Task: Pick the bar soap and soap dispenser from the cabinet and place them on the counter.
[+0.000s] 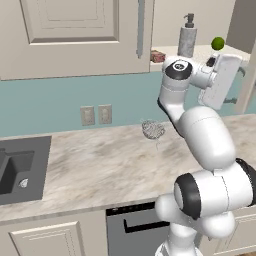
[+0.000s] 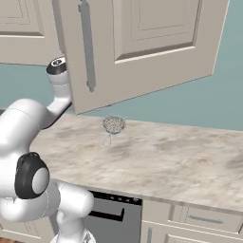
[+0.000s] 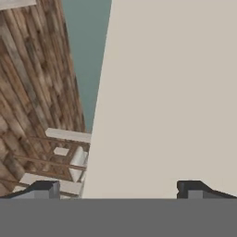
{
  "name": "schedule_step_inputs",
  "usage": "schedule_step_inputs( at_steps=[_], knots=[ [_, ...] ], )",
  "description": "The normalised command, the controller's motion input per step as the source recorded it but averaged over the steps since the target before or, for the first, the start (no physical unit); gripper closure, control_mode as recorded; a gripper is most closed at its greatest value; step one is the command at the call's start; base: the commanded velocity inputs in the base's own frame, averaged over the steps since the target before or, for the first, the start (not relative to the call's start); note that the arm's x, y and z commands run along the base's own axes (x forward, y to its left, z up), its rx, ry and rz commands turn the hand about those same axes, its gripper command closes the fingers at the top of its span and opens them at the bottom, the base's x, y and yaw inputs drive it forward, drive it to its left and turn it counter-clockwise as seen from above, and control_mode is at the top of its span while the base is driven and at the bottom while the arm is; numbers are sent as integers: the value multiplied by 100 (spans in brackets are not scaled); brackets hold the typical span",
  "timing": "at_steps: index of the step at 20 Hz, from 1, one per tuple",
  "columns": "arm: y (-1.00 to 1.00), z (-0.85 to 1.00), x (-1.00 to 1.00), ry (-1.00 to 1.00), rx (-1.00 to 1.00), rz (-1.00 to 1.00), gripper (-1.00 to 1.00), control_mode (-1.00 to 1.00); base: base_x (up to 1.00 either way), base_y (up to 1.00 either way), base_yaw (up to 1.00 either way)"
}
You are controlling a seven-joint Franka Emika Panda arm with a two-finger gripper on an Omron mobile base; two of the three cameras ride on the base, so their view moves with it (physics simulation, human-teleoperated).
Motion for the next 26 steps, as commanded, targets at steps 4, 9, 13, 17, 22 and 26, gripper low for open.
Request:
schedule_step_inputs(
  at_steps=[4, 9, 13, 17, 22, 26],
  knots=[
    [-26, -9, -21, 0, 0, -11, -100, -100, 0, 0, 0],
    [-48, -7, -6, 0, 2, -7, -100, -100, 0, 0, 0],
    [-55, -6, -4, 0, 5, -4, -100, -100, 0, 0, 0],
    [-56, -5, -8, 0, 7, 0, -100, -100, 0, 0, 0],
    [-52, -4, -7, -1, 8, 2, -100, -100, 0, 0, 0],
    [-50, -6, -1, -1, 7, 3, -100, -100, 0, 0, 0]
  ],
)
